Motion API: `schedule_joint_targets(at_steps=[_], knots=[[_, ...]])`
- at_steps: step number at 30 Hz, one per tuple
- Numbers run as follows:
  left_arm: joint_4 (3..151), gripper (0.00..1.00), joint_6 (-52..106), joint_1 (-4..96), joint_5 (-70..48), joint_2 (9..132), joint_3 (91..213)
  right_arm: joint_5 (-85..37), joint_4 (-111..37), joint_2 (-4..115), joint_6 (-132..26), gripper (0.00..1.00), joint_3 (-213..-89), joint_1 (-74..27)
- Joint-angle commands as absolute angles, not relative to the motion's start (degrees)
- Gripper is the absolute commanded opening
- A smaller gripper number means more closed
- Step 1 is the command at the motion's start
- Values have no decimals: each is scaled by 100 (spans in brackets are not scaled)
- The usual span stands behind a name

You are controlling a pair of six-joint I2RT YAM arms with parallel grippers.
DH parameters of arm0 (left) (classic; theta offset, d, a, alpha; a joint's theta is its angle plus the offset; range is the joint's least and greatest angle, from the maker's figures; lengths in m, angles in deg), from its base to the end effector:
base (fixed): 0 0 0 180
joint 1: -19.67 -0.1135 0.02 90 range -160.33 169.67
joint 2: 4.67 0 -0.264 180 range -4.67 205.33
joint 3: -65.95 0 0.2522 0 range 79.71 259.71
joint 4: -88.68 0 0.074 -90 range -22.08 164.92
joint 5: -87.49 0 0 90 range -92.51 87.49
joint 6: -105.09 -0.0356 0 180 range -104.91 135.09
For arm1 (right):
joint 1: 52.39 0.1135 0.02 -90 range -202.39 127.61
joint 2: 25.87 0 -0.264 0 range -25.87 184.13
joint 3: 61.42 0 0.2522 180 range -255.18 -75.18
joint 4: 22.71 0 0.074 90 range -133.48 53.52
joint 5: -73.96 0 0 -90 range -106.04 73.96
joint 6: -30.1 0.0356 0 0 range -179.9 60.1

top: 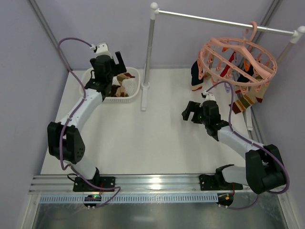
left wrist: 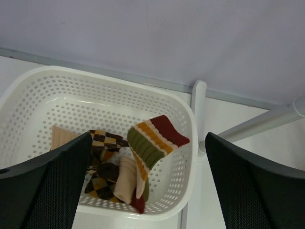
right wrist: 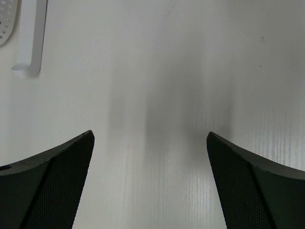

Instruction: Remove the socks clipped to the hanger

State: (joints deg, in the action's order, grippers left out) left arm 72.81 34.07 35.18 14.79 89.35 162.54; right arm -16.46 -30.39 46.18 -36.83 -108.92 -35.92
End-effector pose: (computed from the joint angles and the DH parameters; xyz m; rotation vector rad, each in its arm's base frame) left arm 0.3840 -0.0956 0.3633 -0.2684 1.7749 -0.1591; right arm 0.2500 0.0742 0.2014 0.1201 2.1582 0.4108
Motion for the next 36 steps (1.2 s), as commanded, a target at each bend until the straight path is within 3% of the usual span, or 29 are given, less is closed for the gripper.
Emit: schedule_joint_targets(at_steps=[1, 14, 26, 36], knots=[[7273, 100, 3407, 3497, 1945, 8902, 16470, -1718, -2716, 4576, -3696, 100, -10867, -3648], [7413, 100, 3381, 3812, 1894, 8726, 16084, -1630, -2979, 4260, -3792, 100, -10832, -3666], [7738, 100, 3187, 5157, 1709, 9657, 16329, -1068, -4033, 2486, -3880, 100, -10753, -3754], [9039, 100, 3925, 5491, -161, 10895, 16944, -1120, -5114, 694, -3915, 100, -11165, -3798]])
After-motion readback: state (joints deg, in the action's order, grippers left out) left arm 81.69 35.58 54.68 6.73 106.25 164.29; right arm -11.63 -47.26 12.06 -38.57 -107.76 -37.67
